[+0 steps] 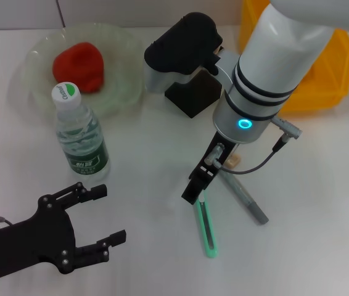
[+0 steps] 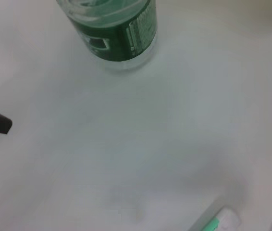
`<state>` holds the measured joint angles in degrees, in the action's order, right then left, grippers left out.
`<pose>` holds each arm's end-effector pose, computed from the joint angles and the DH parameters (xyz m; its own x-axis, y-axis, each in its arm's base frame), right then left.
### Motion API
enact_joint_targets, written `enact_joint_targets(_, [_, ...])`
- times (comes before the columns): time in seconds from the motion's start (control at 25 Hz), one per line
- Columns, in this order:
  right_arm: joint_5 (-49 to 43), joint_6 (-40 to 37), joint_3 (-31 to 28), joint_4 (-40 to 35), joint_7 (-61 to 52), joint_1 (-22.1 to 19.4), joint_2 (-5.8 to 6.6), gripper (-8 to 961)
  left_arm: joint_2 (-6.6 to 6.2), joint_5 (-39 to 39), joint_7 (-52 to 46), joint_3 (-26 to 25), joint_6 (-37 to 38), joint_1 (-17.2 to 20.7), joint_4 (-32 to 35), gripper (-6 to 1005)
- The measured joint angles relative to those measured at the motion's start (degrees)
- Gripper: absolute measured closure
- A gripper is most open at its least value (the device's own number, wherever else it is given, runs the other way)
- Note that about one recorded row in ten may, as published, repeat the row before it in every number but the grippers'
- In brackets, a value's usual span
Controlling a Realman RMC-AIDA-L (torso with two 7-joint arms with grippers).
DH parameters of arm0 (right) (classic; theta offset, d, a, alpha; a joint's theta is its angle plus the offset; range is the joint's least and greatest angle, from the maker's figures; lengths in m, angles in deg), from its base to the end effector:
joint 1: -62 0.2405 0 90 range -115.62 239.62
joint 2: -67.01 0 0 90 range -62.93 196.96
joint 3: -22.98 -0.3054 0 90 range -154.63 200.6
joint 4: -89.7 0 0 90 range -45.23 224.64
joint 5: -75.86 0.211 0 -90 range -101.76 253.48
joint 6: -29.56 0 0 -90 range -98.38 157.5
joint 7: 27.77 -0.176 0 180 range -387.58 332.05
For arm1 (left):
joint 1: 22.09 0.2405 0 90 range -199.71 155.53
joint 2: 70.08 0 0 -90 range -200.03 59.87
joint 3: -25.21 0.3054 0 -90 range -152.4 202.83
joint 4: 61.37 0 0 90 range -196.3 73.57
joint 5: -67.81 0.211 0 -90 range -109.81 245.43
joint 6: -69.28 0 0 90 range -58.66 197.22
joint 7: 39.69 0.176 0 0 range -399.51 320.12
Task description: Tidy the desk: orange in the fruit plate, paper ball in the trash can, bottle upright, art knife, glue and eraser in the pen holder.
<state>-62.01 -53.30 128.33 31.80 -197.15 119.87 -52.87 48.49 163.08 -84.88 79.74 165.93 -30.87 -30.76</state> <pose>0.1309 0.3831 -0.1554 0.6800 -0.5944 0.4293 -0.4844 -0.8037 -0.3456 -0.3446 0.2240 -0.0700 0.7921 0.0808 0.6050 0.2936 -0.9195 -0.2616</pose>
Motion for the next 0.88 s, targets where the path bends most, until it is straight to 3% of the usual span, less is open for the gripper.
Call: enact_joint_targets(0.88, [2.26, 5.05, 6.29, 2.79, 0.01, 0.26, 0.0, 114, 0.04, 0.0, 0.01, 0.32, -0.13, -1.08, -0.95, 185])
